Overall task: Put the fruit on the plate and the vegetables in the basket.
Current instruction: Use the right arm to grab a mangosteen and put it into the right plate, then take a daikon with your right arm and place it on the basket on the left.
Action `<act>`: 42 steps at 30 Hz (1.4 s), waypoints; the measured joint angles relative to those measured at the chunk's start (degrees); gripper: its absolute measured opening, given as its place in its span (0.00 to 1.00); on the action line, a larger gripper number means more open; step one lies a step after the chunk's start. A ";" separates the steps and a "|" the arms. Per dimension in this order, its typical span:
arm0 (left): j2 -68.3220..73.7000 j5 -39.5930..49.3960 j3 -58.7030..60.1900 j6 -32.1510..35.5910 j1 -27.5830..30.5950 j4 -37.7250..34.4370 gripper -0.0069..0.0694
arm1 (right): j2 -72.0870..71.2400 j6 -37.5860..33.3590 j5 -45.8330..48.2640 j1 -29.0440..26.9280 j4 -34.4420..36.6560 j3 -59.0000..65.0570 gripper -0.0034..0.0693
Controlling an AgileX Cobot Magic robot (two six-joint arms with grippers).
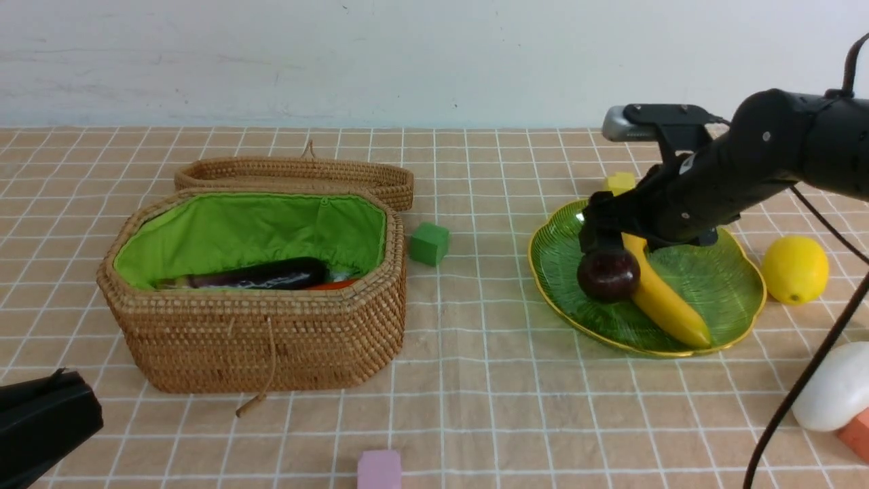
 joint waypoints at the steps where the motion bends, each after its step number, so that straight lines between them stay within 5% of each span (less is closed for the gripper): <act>1: 0.00 0.04 0.00 0.00 0.00 0.00 0.12 | -1.16 0.00 1.54 0.00 -0.13 -0.38 0.96; 8: 0.00 -0.02 0.00 0.00 0.00 -0.05 0.12 | -10.35 4.98 17.90 -2.50 -5.87 -2.04 0.72; 11: 0.00 -0.02 0.00 0.00 0.00 -0.05 0.13 | -14.47 10.90 27.83 -6.41 -12.39 -0.90 0.53; 15: 0.00 -0.02 0.00 0.00 0.00 -0.05 0.13 | -17.71 18.69 31.67 -13.78 -15.25 6.28 0.42; 18: 0.00 -0.02 0.00 0.00 0.00 -0.05 0.13 | -18.25 23.39 30.66 -18.32 -14.08 10.05 0.45; 22: 0.00 -0.02 0.00 0.00 0.00 -0.05 0.13 | -16.87 27.65 27.19 -23.91 -10.88 12.06 0.65; 23: 0.00 -0.02 0.00 0.00 0.00 -0.05 0.13 | -15.55 27.88 25.71 -24.92 -10.32 12.06 0.76; 24: 0.00 -0.02 0.00 0.00 0.00 -0.05 0.13 | -15.38 27.88 25.54 -24.92 -10.32 12.06 0.76; 25: 0.00 0.04 0.00 0.00 0.00 -0.05 0.13 | -13.51 28.21 24.29 -25.45 -10.31 12.06 0.89; 28: 0.00 0.24 0.00 0.00 0.00 -0.05 0.13 | -10.32 28.23 22.90 -25.69 -10.13 12.06 0.97; 33: 0.00 0.37 0.00 0.00 0.00 -0.05 0.13 | -4.26 28.23 20.50 -25.69 -9.29 12.06 0.95; 39: 0.00 0.63 0.00 0.00 0.00 -0.23 0.14 | 1.12 26.33 16.14 -25.69 -7.27 12.06 0.72; 42: 0.00 0.64 0.00 0.00 0.00 -0.23 0.14 | 1.12 23.11 15.55 -25.69 -5.38 11.77 0.71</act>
